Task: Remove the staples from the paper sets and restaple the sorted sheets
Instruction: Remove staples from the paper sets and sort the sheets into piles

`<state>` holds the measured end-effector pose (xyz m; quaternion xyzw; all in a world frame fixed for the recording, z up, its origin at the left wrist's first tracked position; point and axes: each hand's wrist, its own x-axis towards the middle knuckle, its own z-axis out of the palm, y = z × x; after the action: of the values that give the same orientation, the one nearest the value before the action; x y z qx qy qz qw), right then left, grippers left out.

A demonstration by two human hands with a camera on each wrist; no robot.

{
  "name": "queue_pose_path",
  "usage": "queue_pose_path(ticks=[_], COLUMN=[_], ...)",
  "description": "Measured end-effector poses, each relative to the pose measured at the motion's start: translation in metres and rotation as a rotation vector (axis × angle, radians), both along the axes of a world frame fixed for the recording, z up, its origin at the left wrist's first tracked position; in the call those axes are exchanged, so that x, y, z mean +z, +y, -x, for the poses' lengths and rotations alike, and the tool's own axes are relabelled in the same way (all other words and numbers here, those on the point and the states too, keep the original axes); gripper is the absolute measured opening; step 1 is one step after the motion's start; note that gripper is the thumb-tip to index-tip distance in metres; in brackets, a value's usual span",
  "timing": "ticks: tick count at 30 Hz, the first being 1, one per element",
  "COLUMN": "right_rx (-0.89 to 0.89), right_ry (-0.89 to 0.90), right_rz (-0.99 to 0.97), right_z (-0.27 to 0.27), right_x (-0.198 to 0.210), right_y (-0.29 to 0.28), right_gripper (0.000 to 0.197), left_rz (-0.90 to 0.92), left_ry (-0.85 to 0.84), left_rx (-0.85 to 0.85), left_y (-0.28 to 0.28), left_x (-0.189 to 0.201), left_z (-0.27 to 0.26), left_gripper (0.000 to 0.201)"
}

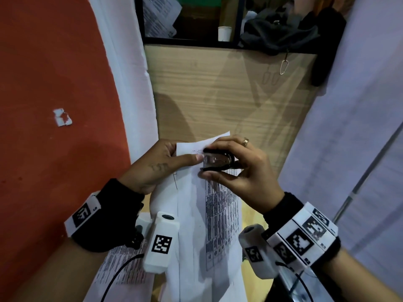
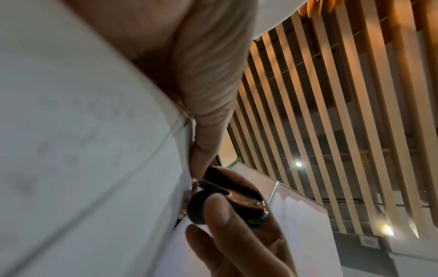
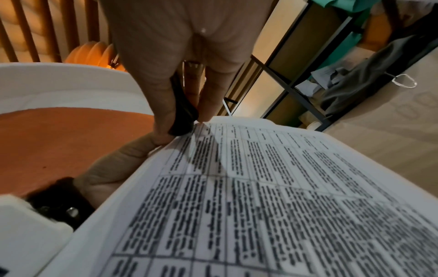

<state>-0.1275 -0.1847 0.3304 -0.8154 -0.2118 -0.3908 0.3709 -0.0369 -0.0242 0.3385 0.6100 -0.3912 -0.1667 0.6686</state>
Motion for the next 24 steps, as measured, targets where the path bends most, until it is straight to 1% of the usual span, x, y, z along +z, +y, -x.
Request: queue_pose_path(ticks=[2,4,6,7,8,10,11,13,15,17,18,20,22,24], right_rx=[0.005,0.020,0.035,0.027,0.008,-0.026,-0.032,-0.003,0.018,0.018,0.016,0.009,-0.014,-0.045], right_ry=[0.051,0.086,0.129,0.170,0.220,0.323,0.379,0.477,0.524,0.553,0.579,0.630,0.653,0.642], right_rz=[-0.106,-0.356,-0.626,-0.715,-0.759,-0.767,-0.767,-0.801,-0.865,-0.925,-0.948,-0.978,-0.975,-0.930], right_z=[0.002,0.004,0.002,0.000,-0.001,-0.003,-0.004,-0.006,-0.009,-0.011,-0.011,-0.012,-0.014,-0.015], right_x=[0.000,-0.001,-0.004,-0.005,-0.006,-0.009,-0.009,-0.009,-0.008,-0.007,-0.006,-0.006,-0.007,-0.008], right_y=[-0.001,-0.001,0.001,0.004,0.008,0.018,0.023,0.030,0.032,0.032,0.032,0.032,0.030,0.030], right_gripper=[0.037,0.030,0.016,0.011,0.012,0.023,0.025,0.022,0.020,0.019,0.016,0.009,0.011,0.015], left_rz=[0.003,0.002,-0.011,-0.016,-0.019,-0.017,-0.017,-0.049,-0.094,-0.123,-0.131,-0.125,-0.126,-0.144], left_ry=[0.019,0.024,0.001,-0.018,-0.040,-0.091,-0.123,-0.190,-0.251,-0.300,-0.317,-0.346,-0.397,-0.473], left_rx=[0.022,0.051,0.092,0.112,0.129,0.166,0.196,0.275,0.340,0.370,0.380,0.398,0.419,0.442], left_y=[0.000,0.000,-0.001,-0.001,-0.002,-0.004,-0.005,-0.008,-0.009,-0.008,-0.008,-0.007,-0.007,-0.007], left_x=[-0.001,-0.002,-0.004,-0.005,-0.006,-0.007,-0.008,-0.012,-0.016,-0.019,-0.021,-0.020,-0.020,-0.021], left_z=[0.000,0.001,0.000,0.000,-0.001,0.000,0.000,-0.002,-0.005,-0.007,-0.007,-0.004,-0.002,0.001], left_gripper=[0.021,0.017,0.015,0.014,0.014,0.014,0.017,0.032,0.048,0.055,0.054,0.047,0.044,0.045])
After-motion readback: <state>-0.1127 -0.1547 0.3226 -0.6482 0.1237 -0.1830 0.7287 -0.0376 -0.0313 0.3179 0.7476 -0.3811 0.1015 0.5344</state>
